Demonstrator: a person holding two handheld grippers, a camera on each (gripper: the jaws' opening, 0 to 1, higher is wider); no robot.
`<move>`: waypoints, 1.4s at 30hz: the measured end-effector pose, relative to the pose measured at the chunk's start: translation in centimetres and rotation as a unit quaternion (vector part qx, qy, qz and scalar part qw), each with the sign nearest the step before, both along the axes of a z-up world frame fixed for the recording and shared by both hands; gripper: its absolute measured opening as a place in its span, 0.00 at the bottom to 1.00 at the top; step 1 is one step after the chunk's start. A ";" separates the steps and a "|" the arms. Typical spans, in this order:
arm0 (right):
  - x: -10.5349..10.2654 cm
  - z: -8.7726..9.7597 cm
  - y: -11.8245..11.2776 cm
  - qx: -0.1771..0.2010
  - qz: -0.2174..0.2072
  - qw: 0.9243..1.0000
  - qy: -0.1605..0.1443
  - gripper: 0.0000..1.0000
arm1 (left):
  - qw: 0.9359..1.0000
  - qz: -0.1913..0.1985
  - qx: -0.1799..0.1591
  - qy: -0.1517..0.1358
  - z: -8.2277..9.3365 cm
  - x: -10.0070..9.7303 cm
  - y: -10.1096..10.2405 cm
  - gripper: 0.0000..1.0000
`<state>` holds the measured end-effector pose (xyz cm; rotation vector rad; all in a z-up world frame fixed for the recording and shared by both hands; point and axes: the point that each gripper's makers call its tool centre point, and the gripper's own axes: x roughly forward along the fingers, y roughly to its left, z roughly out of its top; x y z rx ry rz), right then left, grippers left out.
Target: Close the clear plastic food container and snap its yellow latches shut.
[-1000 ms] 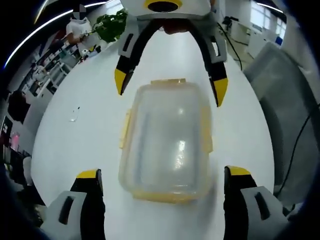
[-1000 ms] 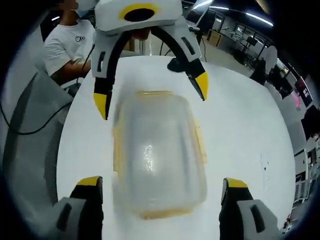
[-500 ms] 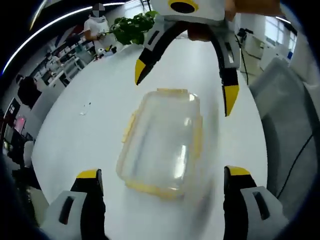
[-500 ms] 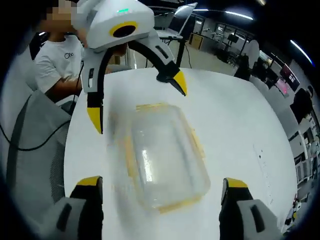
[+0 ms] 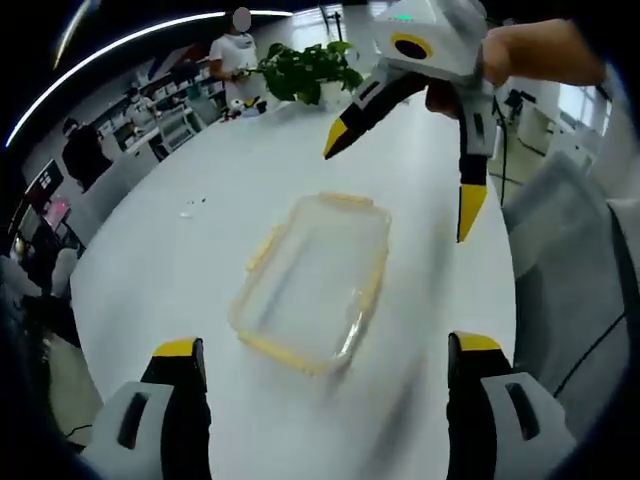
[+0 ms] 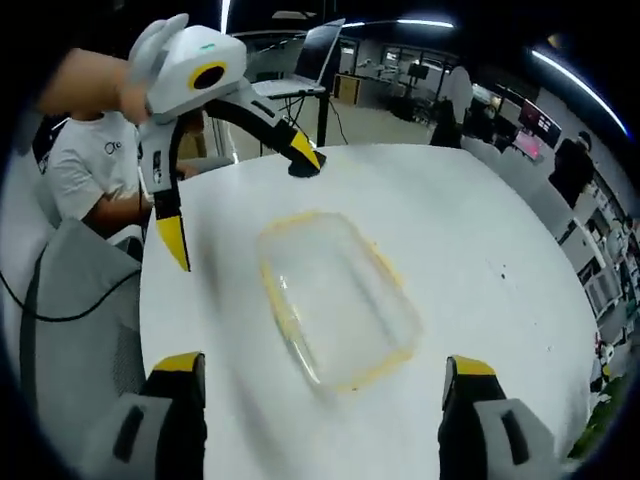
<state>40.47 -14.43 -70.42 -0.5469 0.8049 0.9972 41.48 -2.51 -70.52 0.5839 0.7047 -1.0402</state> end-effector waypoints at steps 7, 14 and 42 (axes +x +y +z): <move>-1.2 1.0 -0.7 0.001 -0.013 1.000 -0.016 0.99 | 1.000 0.026 -0.013 -0.004 0.9 -1.4 0.8 0.98; -2.2 1.9 -1.1 0.010 -0.027 0.999 -0.031 0.99 | 0.998 0.051 -0.026 -0.006 1.8 -2.9 1.5 0.98; -9.7 4.8 -3.5 0.070 -0.080 0.992 -0.064 0.99 | 0.992 0.109 -0.054 -0.043 4.6 -10.2 4.0 0.95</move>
